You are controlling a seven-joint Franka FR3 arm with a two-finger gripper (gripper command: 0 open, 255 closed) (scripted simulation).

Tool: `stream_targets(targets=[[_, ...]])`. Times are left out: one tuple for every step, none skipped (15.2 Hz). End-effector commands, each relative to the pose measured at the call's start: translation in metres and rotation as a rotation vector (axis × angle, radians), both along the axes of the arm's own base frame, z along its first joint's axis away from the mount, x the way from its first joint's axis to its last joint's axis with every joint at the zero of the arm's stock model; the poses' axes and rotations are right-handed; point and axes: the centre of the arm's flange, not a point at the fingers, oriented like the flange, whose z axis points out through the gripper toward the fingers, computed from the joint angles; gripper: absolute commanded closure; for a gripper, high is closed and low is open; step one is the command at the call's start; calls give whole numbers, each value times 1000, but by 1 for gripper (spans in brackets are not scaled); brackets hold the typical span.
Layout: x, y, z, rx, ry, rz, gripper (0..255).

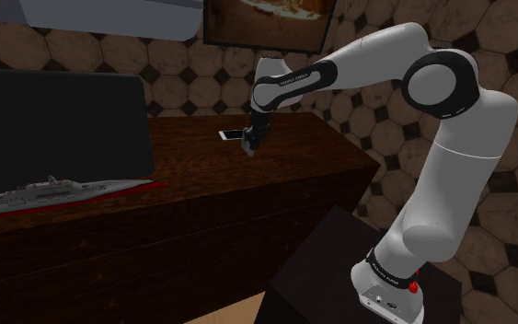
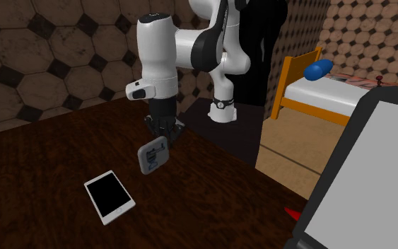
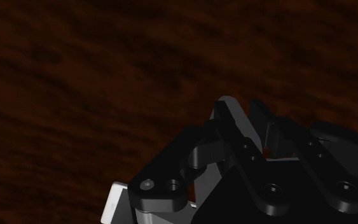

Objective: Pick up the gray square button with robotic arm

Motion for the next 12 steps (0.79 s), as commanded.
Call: stream_targets(targets=[[0,0,8,0,0,0,255],[0,0,13,0,0,0,255],[0,0,18,0,0,0,255],[0,0,23,0,0,0,255],[0,0,29,0,0,0,255],[0,0,34,0,0,0,255],[0,0,39,0,0,0,255],[0,0,45,0,0,0,255],[0,0,50,0,0,0,255],[0,0,55,0,0,0,255],[0,0,60,0,0,0,255],[0,0,66,0,0,0,255]])
